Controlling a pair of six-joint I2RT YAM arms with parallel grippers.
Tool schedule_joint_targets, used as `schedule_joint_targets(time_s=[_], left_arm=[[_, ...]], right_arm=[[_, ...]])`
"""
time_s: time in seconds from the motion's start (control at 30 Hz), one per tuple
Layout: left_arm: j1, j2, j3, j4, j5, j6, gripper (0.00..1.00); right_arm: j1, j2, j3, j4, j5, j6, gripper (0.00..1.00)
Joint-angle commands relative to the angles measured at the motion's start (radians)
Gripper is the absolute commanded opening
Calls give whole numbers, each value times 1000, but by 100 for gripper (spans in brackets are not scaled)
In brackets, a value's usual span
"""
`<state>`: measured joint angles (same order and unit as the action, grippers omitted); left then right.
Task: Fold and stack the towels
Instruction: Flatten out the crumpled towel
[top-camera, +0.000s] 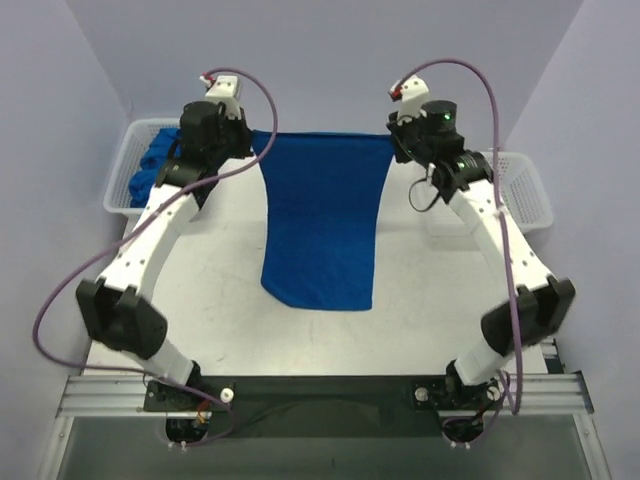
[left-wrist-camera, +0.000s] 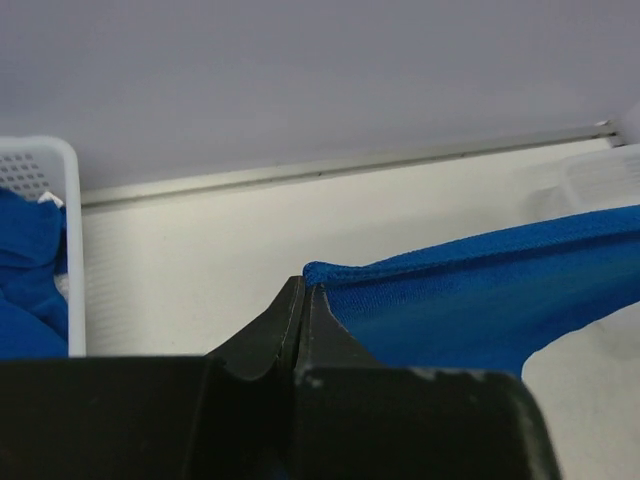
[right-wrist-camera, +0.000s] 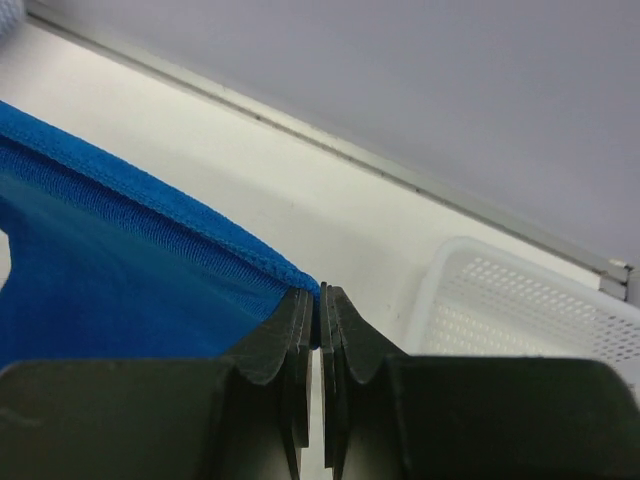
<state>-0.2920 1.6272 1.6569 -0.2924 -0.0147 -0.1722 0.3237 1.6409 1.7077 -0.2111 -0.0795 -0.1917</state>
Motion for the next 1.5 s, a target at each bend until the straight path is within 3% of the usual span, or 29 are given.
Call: schedule_joint_targets(time_s=[0.0,0.33,0.63,0.97,1.13,1.33,1.47], left_arm=[[8,-238,-29,72,-48,62,0],[-116,-651,-138,104,-25,166,0],[-139,-808,-94,64,39,120,0],[-139,-593,136,21,-6,105,0],[-131,-468,22,50,-193,88,0],[-44,-268,-187,166,-234,7,0],[-7,-78,-181,263,-237,-15,0]], right_arm=[[-17,-226,-43,13,37,-51,0],[-2,-593,-83,-71,-97,-37,0],[0,-714,3,-106,-220,32,0],[0,-520,188,-85,-161,90,0],[-5,-386,202,-77,-77,83,0],[-34,-139,147,-48,15,83,0],[-44,69,141,44,55,80,0]])
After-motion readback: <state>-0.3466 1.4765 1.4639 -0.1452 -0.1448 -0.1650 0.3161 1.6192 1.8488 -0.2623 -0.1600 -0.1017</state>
